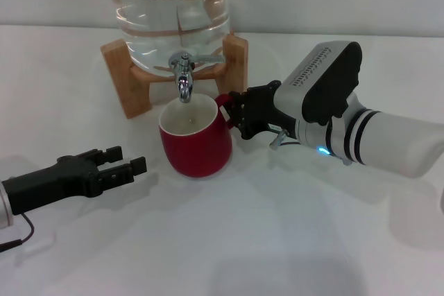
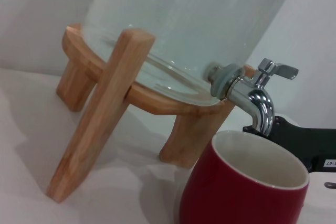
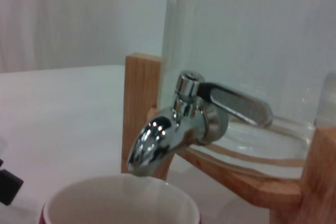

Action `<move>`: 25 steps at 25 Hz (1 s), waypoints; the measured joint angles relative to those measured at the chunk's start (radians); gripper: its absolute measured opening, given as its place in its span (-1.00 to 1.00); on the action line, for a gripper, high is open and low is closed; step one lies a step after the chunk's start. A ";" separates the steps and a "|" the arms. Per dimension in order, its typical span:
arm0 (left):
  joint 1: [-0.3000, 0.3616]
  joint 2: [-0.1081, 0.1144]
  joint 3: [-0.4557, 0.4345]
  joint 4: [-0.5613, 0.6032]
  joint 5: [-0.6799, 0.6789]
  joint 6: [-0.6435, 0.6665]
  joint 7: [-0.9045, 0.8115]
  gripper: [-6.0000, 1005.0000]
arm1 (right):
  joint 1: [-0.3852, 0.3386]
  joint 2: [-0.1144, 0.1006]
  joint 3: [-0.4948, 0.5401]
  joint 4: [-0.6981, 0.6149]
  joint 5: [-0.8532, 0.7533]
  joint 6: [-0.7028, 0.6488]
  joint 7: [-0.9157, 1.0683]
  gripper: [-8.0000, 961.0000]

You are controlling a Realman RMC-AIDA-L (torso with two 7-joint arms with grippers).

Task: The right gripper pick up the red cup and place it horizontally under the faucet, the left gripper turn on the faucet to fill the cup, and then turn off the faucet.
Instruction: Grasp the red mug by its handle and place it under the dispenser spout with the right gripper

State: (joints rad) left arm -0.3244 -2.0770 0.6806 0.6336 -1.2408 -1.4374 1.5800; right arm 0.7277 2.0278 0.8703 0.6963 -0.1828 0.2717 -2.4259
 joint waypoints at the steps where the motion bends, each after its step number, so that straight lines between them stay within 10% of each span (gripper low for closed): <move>1: 0.001 0.000 0.000 0.000 0.000 0.000 0.000 0.53 | 0.000 0.000 0.001 0.001 0.001 0.001 0.000 -0.75; 25: -0.004 0.000 0.001 0.000 -0.004 -0.009 -0.002 0.53 | 0.016 0.000 -0.030 -0.020 0.010 0.002 -0.001 -0.77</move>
State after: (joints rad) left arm -0.3283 -2.0770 0.6815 0.6335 -1.2445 -1.4462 1.5784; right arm 0.7438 2.0277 0.8405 0.6765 -0.1731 0.2734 -2.4268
